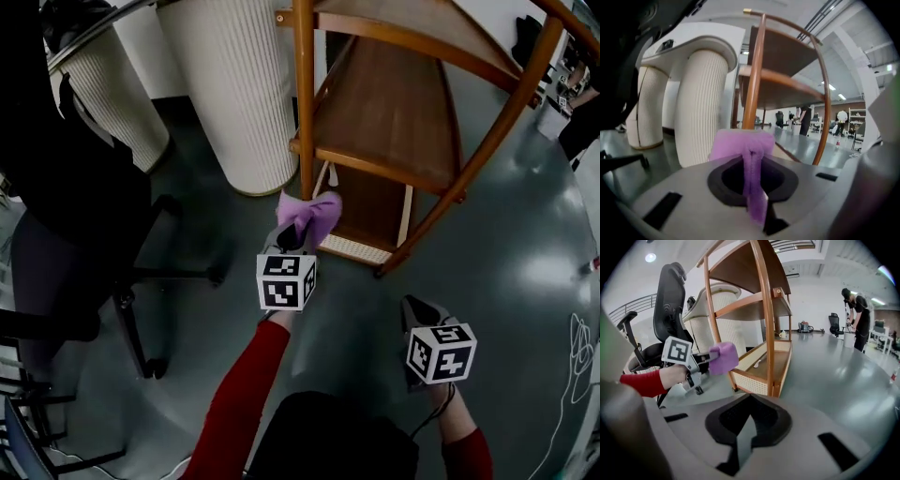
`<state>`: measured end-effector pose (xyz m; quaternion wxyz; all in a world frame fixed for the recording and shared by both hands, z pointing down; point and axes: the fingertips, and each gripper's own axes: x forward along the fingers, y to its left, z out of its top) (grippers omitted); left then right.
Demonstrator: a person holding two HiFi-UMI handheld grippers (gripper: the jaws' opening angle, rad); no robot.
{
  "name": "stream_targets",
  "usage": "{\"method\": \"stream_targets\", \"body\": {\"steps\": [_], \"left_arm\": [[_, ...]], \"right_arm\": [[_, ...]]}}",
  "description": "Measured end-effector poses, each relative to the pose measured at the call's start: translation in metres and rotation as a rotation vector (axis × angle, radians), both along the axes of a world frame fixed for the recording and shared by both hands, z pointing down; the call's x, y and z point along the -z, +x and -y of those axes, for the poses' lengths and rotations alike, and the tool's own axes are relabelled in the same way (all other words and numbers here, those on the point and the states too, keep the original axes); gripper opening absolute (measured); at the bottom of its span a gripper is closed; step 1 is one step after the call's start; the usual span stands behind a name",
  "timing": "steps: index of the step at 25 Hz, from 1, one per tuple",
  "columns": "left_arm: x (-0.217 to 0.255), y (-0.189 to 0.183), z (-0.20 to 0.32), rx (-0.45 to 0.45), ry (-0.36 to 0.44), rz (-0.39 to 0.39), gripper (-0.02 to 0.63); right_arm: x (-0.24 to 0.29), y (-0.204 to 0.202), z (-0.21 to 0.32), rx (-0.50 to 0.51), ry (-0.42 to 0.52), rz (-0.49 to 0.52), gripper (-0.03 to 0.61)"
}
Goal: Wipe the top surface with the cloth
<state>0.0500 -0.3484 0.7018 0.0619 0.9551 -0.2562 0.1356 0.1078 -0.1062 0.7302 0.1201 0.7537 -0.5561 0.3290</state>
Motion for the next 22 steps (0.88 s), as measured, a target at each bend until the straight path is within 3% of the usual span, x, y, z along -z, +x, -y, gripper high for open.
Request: {"method": "stream_targets", "body": {"steps": [2,5,10,13,17,19,22], "left_arm": [[-0.055,-0.004,0.002,0.018,-0.087,0.074,0.048],[-0.110,-0.008,0.005,0.039,-0.149,0.174,0.048],[-0.160,-0.014,0.009,0.078,-0.227,0.291,0.048],[-0.170,-0.019,0.010,0.074,-0.240,0.319,0.048],[-0.136,-0.015,0.001,0.026,-0.167,0.225,0.048],[-0.091,-0.009,-0.016,-0.022,-0.148,0.103,0.048],[0.022,-0.004,-0.052,-0.097,-0.110,-0.143,0.048]], "right_arm": [[-0.007,0.001,-0.006,-0.010,-0.012,0.011,0.003],[-0.017,0.000,-0.013,-0.019,-0.019,0.023,0.003],[-0.030,-0.004,-0.024,-0.031,-0.037,0.055,0.003],[-0.031,-0.005,-0.026,-0.031,-0.040,0.058,0.003],[-0.022,-0.002,-0.022,-0.041,-0.019,0.047,0.003],[-0.013,0.000,-0.017,-0.052,0.000,0.046,0.003],[0.010,0.004,-0.010,-0.065,0.028,0.038,0.003]]}}
